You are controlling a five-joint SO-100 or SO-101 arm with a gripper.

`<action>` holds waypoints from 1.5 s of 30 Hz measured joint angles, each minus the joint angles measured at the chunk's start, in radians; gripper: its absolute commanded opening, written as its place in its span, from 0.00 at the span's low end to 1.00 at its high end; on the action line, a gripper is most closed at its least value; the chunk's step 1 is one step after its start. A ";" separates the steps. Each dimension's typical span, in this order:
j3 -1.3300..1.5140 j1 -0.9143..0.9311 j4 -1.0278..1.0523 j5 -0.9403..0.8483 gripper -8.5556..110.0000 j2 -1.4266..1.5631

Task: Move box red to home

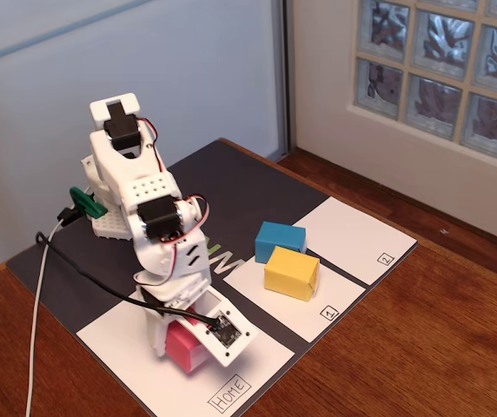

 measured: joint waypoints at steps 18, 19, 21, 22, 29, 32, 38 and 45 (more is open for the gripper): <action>0.238 -0.008 -0.224 0.041 0.07 0.055; 0.245 -0.009 -0.229 0.043 0.07 0.058; 0.250 -0.009 -0.232 0.044 0.08 0.061; 0.250 -0.009 -0.232 0.044 0.09 0.061; 0.250 -0.012 -0.235 0.044 0.18 0.061; 0.250 -0.012 -0.235 0.044 0.28 0.061; 0.253 -0.014 -0.232 0.051 0.36 0.078; 0.259 -0.015 -0.204 0.057 0.37 0.132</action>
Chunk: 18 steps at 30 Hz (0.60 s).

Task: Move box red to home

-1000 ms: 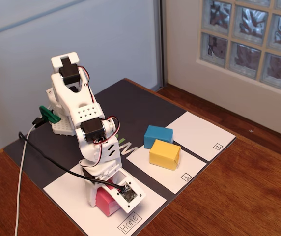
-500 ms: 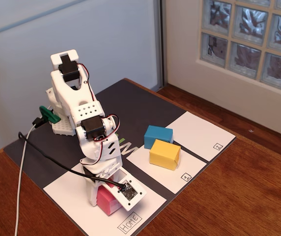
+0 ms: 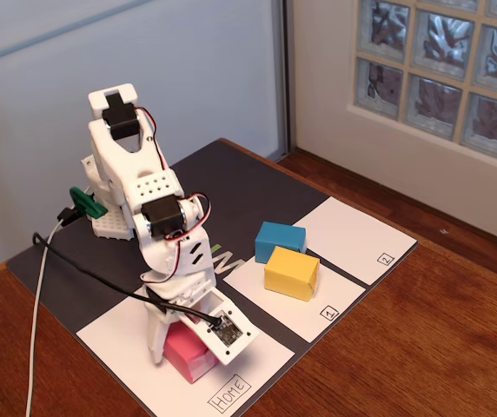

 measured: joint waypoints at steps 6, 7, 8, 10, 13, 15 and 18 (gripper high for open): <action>0.000 -0.003 0.040 0.008 0.34 0.049; 0.000 -0.003 0.048 0.012 0.34 0.063; 0.000 -0.003 0.057 0.015 0.34 0.077; 0.000 -0.003 0.067 0.020 0.33 0.103; 0.000 -0.012 0.084 0.025 0.32 0.137; 0.000 -0.018 0.098 0.025 0.30 0.160; 0.000 -0.020 0.130 0.017 0.27 0.201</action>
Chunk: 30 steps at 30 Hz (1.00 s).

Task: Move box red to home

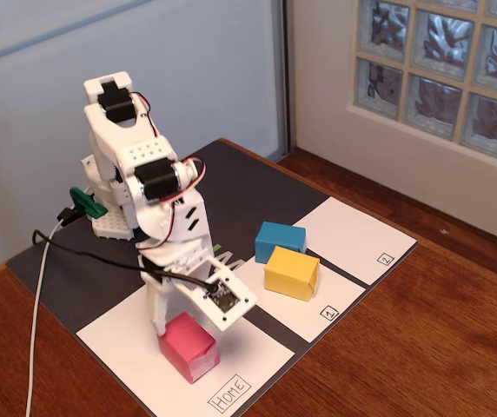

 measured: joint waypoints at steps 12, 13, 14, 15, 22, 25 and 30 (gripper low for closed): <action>0.222 0.015 0.086 -0.075 0.07 0.296; 0.239 0.018 0.098 -0.083 0.07 0.327; 0.258 0.018 0.109 -0.089 0.07 0.359; 0.275 0.018 0.121 -0.092 0.07 0.393; 0.426 0.000 0.206 -0.095 0.07 0.630; 0.511 -0.021 0.249 -0.069 0.07 0.756; 0.657 -0.089 0.316 0.017 0.07 0.979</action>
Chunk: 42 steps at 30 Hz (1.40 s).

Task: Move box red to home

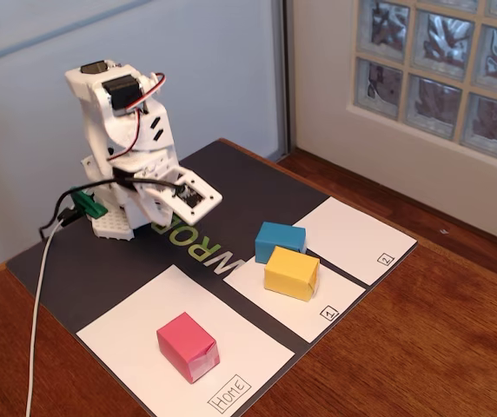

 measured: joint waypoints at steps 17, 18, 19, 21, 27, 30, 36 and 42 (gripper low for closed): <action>0.459 -0.241 -0.276 0.212 0.07 0.245; 0.477 -0.239 -0.299 0.218 0.07 0.244; 0.499 -0.250 -0.313 0.221 0.07 0.238; 0.532 -0.268 -0.337 0.219 0.07 0.236; 0.624 -0.276 -0.397 0.229 0.07 0.241; 0.652 -0.281 -0.416 0.232 0.07 0.241; 0.696 -0.285 -0.443 0.219 0.07 0.253; 0.793 -0.287 -0.449 0.210 0.07 0.374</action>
